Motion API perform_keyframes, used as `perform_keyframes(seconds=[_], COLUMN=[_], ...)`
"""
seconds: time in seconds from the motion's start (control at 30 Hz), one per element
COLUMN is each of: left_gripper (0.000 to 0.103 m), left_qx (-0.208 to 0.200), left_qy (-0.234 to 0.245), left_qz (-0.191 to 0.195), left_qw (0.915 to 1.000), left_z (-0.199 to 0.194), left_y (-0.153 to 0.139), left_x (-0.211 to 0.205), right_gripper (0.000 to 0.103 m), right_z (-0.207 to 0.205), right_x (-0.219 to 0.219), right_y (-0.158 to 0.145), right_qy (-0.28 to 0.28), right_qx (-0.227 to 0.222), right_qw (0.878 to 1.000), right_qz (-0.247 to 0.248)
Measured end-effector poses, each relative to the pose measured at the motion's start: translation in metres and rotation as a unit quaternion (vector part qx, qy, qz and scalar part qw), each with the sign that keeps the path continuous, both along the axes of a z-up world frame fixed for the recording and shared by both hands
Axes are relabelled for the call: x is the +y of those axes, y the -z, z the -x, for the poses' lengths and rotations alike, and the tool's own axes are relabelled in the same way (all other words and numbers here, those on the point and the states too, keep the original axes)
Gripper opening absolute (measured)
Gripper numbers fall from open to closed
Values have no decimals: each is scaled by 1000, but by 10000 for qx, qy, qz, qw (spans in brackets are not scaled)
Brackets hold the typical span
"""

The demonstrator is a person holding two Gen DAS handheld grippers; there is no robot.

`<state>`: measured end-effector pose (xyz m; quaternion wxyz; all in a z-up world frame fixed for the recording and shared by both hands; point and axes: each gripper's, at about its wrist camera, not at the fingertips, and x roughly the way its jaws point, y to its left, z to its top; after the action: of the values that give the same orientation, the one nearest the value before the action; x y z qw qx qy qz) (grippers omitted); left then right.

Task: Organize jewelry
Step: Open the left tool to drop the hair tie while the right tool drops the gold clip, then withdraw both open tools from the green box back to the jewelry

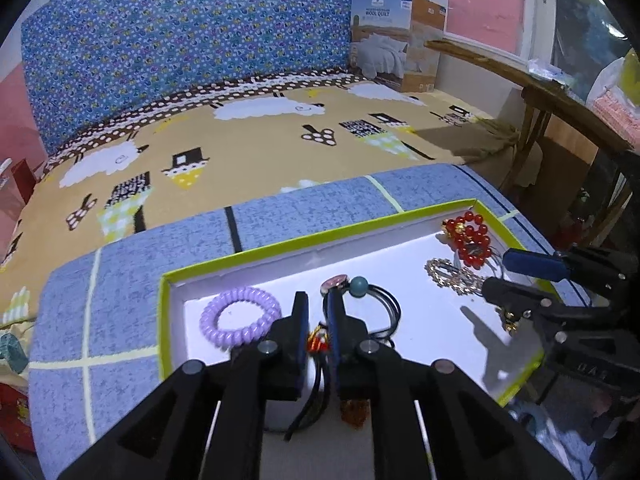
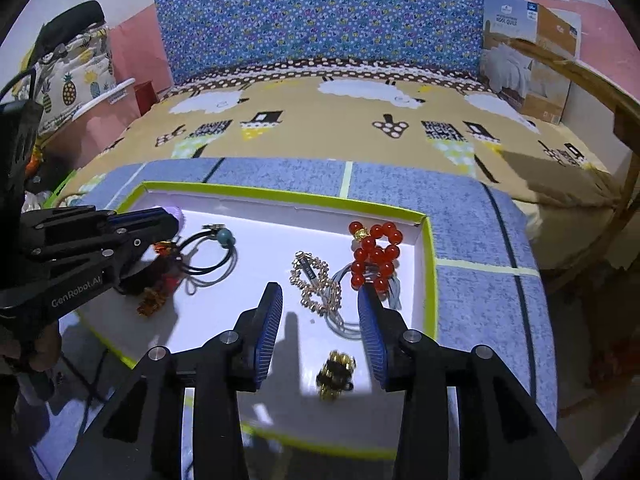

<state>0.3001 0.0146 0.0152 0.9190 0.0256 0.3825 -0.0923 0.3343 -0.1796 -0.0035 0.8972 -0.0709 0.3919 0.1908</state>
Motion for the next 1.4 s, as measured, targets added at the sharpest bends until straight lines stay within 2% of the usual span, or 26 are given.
perform_keyframes(seconds=[0.4,0.9,1.13,1.4], left_gripper=[10,10,10,10], left_qx=[-345,-332,-425,-389], left_qy=[-219,-333,-384,-469], left_qz=[234,411,379,325], left_qw=[9989,9980,9976,9976], left_z=[87,177,201,213], left_y=[-26,-15,-14,-6], left_x=[19,25,29,36], right_gripper=[40,40,40,40], right_z=[80,173,194,199], right_x=[-23,-34,-38,-37], right_y=[-27,-24,-20,-12], right_qy=[77,-122,-131,-139], right_qx=[-201,-279,-287,-220], right_qw=[9992,9972,9972,9978], right_qz=[-331,-679,-674,-609])
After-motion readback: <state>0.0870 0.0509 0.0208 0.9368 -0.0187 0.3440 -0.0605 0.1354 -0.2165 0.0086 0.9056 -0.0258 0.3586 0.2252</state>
